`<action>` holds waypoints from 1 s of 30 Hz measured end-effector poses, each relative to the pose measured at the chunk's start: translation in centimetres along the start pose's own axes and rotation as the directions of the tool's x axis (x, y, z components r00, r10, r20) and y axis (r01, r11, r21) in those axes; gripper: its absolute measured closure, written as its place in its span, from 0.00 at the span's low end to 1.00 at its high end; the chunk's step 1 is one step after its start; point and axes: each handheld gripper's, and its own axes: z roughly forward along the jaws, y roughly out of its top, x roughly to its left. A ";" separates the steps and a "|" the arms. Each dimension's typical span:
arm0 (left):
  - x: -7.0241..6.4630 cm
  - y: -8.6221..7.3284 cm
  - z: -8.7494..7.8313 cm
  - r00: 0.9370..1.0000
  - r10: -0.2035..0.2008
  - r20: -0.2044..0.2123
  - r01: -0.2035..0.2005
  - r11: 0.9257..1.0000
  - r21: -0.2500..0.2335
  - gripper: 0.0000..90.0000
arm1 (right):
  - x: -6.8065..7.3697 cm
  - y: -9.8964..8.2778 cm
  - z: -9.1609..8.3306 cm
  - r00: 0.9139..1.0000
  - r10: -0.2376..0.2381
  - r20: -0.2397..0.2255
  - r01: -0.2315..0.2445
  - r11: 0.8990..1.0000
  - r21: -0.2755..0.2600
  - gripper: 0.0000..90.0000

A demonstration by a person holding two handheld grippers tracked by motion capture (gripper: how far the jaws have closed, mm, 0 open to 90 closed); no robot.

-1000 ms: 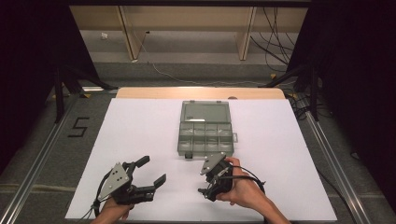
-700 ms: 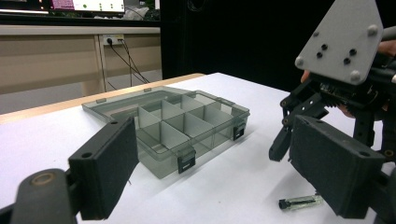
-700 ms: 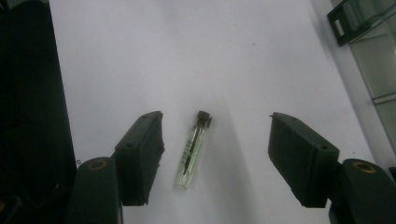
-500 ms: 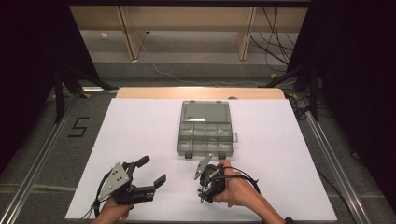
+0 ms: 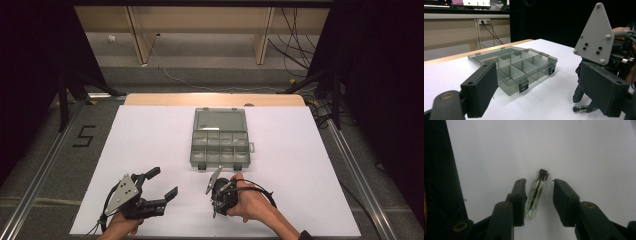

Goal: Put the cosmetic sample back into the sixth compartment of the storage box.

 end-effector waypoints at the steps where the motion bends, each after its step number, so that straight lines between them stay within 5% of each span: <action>1: 0.0 0.0 0.0 1.000 0.000 0.000 0.000 1.000 0.000 0.17 | 0.0 0.0 0.1 1.000 0.000 -0.011 0.001 1.000 0.012 0.74; 6: 0.0 0.0 0.0 1.000 0.000 0.001 0.000 1.000 -0.001 0.17 | -0.4 0.0 0.3 0.999 -0.042 0.005 0.042 0.999 0.029 0.79; 10: 0.0 0.0 0.0 1.000 0.000 0.002 0.000 1.000 0.000 0.17 | -0.3 0.0 0.3 0.999 -0.033 0.012 0.033 0.999 0.043 0.82; 11: 0.0 0.0 0.0 1.000 0.000 0.001 0.000 1.000 0.000 0.17 | 0.0 0.1 0.3 1.000 0.004 -0.008 -0.003 0.999 0.037 0.86; 20: 0.0 0.0 0.0 1.000 0.000 0.001 0.000 1.000 -0.001 0.17 | -0.3 0.0 0.3 1.000 -0.027 0.010 0.026 0.998 0.049 0.90; 21: 0.0 0.0 0.0 1.000 0.000 0.001 0.000 1.000 -0.001 0.17 | 0.0 0.1 0.2 1.000 0.011 -0.006 -0.010 0.999 0.037 0.90; 24: 0.0 0.0 0.0 1.000 0.000 0.002 0.000 1.000 -0.001 0.17 | -0.3 0.1 0.1 1.000 -0.023 0.018 0.022 0.999 0.040 0.90; 25: 0.0 0.0 0.0 1.000 0.001 0.002 -0.001 1.000 -0.001 0.17 | -0.1 0.1 -0.1 1.000 0.013 0.009 -0.013 1.000 0.018 0.90; 30: 0.0 0.0 0.0 1.000 0.001 0.002 -0.001 1.000 0.000 0.17 | -0.3 0.2 -0.6 1.000 0.019 0.022 -0.019 1.000 -0.012 0.90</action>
